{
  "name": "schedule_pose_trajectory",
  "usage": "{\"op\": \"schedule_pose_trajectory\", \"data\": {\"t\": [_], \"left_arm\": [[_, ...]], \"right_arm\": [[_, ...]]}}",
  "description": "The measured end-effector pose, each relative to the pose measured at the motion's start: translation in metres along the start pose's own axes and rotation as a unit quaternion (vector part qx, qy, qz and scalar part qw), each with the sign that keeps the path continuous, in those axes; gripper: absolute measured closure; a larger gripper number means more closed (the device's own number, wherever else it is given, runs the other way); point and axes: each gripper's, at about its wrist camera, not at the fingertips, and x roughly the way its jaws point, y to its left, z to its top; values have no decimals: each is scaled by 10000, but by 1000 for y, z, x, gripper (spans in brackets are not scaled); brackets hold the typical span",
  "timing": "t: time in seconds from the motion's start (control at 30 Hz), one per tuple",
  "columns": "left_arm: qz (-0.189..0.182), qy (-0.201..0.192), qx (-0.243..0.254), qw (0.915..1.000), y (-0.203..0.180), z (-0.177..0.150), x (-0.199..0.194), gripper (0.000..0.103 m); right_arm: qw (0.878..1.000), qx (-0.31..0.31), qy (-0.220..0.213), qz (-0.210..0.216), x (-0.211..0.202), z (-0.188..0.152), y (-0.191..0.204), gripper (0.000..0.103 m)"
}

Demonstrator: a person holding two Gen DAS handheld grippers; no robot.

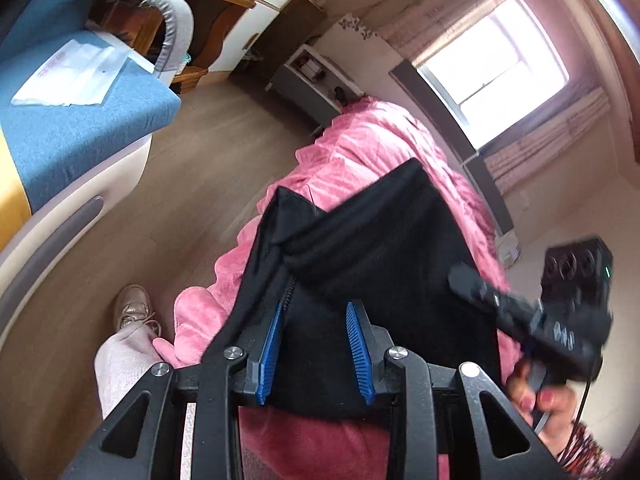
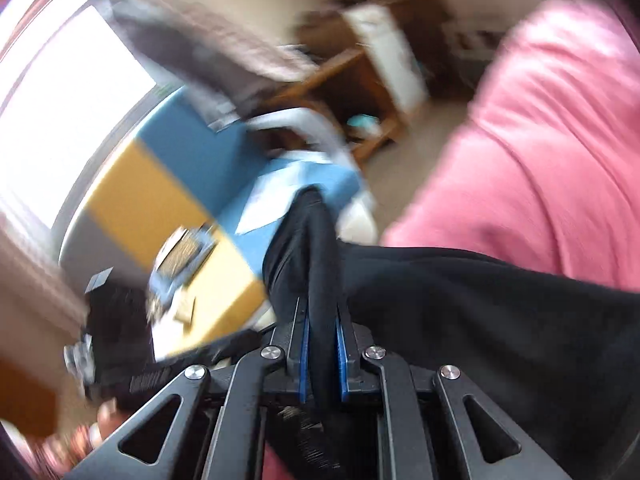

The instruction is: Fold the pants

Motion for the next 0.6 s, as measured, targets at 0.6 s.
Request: {"op": "schedule_pose_trajectory", "data": {"t": [0.6], "left_arm": [[-2124,453,-1773,9599,49,-1,-18,35]], "right_arm": [[9695,2017,-1048,-917,-124,-33,-127,55]]}}
